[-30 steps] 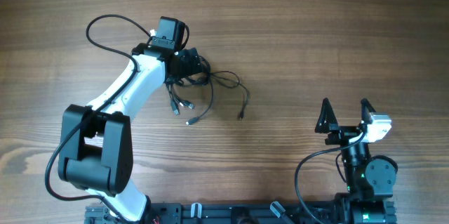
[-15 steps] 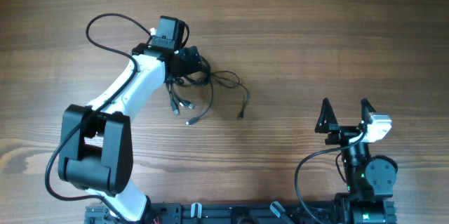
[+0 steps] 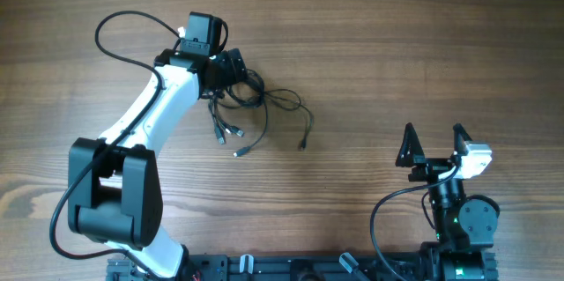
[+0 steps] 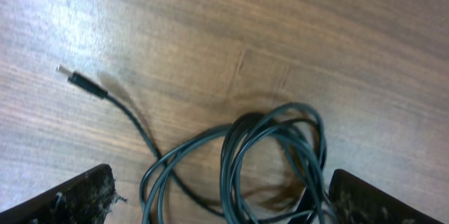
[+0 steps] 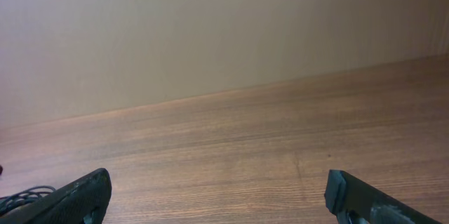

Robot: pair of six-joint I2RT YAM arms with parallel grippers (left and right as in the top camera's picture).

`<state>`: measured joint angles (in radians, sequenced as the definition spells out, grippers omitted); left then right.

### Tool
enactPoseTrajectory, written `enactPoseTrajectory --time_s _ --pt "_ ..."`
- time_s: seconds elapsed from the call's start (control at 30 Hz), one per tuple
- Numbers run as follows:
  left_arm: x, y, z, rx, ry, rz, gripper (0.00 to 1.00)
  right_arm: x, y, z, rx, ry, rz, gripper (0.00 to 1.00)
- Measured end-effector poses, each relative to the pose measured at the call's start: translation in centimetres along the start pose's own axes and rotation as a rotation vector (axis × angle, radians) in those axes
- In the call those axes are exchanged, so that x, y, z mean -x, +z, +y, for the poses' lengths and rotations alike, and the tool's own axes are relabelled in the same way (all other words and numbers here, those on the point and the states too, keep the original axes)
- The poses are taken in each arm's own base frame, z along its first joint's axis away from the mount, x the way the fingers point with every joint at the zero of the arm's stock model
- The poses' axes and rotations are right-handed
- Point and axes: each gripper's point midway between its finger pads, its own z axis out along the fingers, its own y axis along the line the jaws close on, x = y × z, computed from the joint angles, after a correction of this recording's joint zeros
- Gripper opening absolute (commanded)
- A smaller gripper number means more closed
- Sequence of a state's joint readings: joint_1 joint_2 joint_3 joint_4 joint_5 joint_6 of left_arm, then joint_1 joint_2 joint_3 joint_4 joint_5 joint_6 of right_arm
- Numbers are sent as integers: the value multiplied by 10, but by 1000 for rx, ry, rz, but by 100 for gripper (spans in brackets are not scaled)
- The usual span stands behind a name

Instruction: Untangle cables

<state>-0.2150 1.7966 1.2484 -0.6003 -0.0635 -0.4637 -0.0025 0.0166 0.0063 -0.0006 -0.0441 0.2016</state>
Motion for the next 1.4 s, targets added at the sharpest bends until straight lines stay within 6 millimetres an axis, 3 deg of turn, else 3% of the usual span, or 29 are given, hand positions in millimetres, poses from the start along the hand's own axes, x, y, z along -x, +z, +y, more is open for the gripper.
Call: enactPoseTrajectory --time_s 0.3,0.37,0.47,0.5,0.57,0.6,0.63,0.67,0.7,0.8,0.9,0.97,1.07,1.17,1.4 --pt "6 0 5 0 22 -15 97 0 0 0 0 0 0 100" --pt "8 0 7 2 21 -16 76 0 0 0 0 0 0 100" --pt "10 1 7 -1 24 -25 22 0 0 0 0 0 0 100" --pt "10 2 7 -2 23 -24 17 0 0 0 0 0 0 100" --pt "6 7 7 -2 28 -5 18 0 0 0 0 0 0 99" --pt "3 10 7 -3 33 14 25 0 0 0 0 0 0 99" --pt "-4 14 8 -2 36 41 40 0 0 0 0 0 0 100" --pt "-10 18 10 5 35 69 63 0 0 0 0 0 0 100" --pt "-14 20 11 10 42 87 68 0 0 0 0 0 0 100" --pt "-21 23 9 -6 34 120 70 0 0 0 0 0 0 100" --pt "-32 21 4 -36 -2 171 64 0 0 0 0 0 0 100" --pt "-35 22 2 -46 -17 188 55 0 0 0 0 0 0 100" --pt "-46 29 -4 -48 -21 222 25 0 0 0 0 0 0 100" --pt "-58 36 -12 -50 0 254 4 0 0 0 0 0 0 100" --pt "-53 40 -20 -76 16 226 4 0 0 0 0 0 0 100"
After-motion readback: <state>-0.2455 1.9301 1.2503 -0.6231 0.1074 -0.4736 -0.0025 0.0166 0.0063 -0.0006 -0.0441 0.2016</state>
